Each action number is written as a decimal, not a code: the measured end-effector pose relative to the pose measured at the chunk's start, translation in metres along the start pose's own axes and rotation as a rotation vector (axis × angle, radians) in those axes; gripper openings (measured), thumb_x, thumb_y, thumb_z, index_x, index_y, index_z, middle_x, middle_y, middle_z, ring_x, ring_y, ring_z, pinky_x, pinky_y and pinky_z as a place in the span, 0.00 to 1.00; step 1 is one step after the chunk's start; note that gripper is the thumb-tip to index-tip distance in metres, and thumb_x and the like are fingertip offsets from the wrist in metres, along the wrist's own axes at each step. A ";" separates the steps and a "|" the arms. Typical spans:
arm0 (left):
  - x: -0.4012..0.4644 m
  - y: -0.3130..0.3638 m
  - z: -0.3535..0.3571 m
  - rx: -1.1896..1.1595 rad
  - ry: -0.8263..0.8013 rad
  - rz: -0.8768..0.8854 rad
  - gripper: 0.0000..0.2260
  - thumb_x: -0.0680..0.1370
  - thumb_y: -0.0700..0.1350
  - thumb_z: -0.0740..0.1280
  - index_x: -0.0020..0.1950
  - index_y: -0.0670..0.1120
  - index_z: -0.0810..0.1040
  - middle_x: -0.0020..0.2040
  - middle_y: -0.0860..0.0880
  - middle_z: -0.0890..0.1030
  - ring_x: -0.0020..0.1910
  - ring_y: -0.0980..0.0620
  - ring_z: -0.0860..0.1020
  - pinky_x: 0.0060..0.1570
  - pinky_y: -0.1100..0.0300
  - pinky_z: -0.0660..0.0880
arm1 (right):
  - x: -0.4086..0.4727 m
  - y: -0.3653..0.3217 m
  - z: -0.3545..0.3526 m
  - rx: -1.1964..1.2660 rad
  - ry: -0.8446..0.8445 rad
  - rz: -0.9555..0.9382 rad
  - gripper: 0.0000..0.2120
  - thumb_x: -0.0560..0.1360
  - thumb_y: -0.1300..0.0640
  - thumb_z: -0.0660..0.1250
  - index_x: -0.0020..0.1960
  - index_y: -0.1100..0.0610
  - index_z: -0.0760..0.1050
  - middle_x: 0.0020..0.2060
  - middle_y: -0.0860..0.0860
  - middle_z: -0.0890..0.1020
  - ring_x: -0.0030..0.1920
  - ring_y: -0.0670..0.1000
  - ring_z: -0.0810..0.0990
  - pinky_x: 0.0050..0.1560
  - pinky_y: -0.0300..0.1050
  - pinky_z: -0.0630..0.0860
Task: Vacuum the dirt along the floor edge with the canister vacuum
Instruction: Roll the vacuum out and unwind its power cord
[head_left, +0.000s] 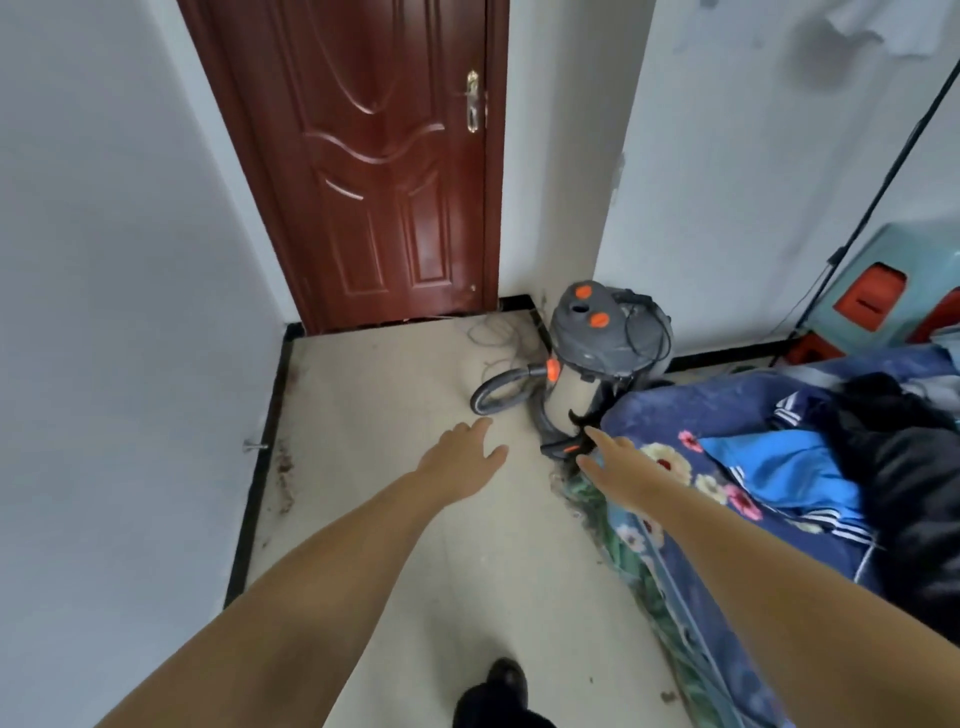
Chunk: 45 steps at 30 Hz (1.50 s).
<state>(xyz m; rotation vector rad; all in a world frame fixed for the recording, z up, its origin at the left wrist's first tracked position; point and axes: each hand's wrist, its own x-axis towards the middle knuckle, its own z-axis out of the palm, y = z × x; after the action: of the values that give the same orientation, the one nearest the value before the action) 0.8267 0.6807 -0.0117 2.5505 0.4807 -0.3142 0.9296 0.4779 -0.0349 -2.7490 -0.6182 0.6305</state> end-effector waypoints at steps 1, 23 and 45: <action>0.025 0.001 -0.009 -0.011 0.004 -0.002 0.26 0.81 0.57 0.55 0.77 0.50 0.55 0.72 0.42 0.65 0.70 0.43 0.65 0.67 0.50 0.64 | 0.024 0.000 -0.009 0.008 0.000 0.011 0.28 0.82 0.45 0.54 0.79 0.51 0.50 0.71 0.61 0.65 0.66 0.62 0.71 0.63 0.54 0.70; 0.501 0.004 -0.135 0.086 -0.281 0.344 0.21 0.80 0.56 0.58 0.70 0.49 0.66 0.68 0.43 0.70 0.65 0.42 0.70 0.63 0.50 0.69 | 0.385 -0.017 -0.112 0.293 0.061 0.461 0.25 0.83 0.49 0.54 0.78 0.53 0.55 0.71 0.60 0.66 0.69 0.60 0.68 0.65 0.49 0.65; 0.854 0.127 -0.021 0.240 -0.496 0.589 0.24 0.81 0.52 0.58 0.76 0.47 0.59 0.71 0.45 0.65 0.69 0.44 0.65 0.64 0.49 0.68 | 0.684 0.170 -0.145 0.636 0.176 1.099 0.19 0.82 0.52 0.53 0.62 0.64 0.72 0.62 0.63 0.72 0.61 0.64 0.72 0.62 0.58 0.70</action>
<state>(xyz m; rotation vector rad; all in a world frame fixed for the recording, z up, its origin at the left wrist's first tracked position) 1.6565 0.8238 -0.2021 2.5629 -0.5099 -0.7800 1.6138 0.6198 -0.2076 -2.2588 1.0371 0.5982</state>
